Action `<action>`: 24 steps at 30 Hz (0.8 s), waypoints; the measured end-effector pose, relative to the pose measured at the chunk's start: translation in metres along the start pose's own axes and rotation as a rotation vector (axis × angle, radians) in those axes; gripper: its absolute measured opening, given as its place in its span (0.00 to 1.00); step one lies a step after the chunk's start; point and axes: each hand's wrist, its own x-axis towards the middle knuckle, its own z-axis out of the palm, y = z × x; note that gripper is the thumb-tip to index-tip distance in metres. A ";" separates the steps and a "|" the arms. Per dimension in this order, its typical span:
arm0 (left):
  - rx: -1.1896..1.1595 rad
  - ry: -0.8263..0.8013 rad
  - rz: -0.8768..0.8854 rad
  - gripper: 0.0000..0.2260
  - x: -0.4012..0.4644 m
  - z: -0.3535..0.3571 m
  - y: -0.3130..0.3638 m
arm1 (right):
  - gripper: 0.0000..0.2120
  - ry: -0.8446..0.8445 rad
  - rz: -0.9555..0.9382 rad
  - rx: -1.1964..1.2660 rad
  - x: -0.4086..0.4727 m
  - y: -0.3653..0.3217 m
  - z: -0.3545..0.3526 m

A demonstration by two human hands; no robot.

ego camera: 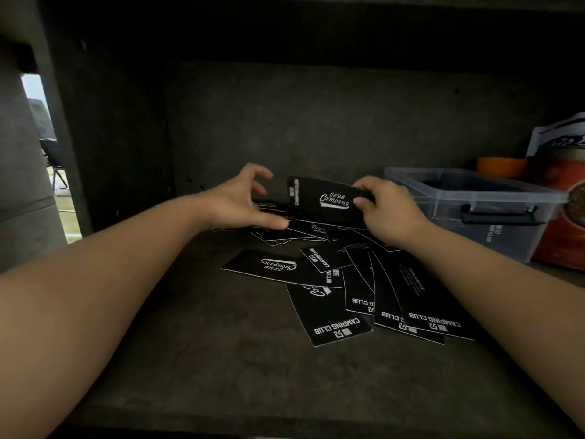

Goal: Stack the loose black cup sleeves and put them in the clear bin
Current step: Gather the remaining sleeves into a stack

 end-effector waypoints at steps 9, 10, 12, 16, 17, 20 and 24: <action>0.267 -0.791 -0.200 0.50 -0.018 -0.029 0.008 | 0.16 -0.160 0.116 -0.087 0.001 0.005 0.000; 0.336 -0.792 -0.197 0.45 -0.019 -0.026 0.014 | 0.16 -0.165 0.116 -0.093 0.001 0.005 0.000; 0.456 -0.764 -0.162 0.34 -0.019 -0.021 0.023 | 0.16 -0.169 0.116 -0.093 0.001 0.005 -0.001; 0.365 -0.708 -0.122 0.27 -0.018 -0.019 0.022 | 0.16 -0.166 0.113 -0.086 0.000 0.004 -0.001; 0.291 -0.677 -0.124 0.28 -0.018 -0.021 0.017 | 0.16 -0.164 0.113 -0.082 0.000 0.004 -0.001; -0.047 -0.504 -0.193 0.33 -0.015 -0.026 0.000 | 0.15 -0.137 0.116 -0.054 0.000 0.005 -0.002; -0.348 -0.084 -0.241 0.19 -0.012 -0.031 -0.013 | 0.15 -0.101 0.122 0.013 0.001 0.006 -0.002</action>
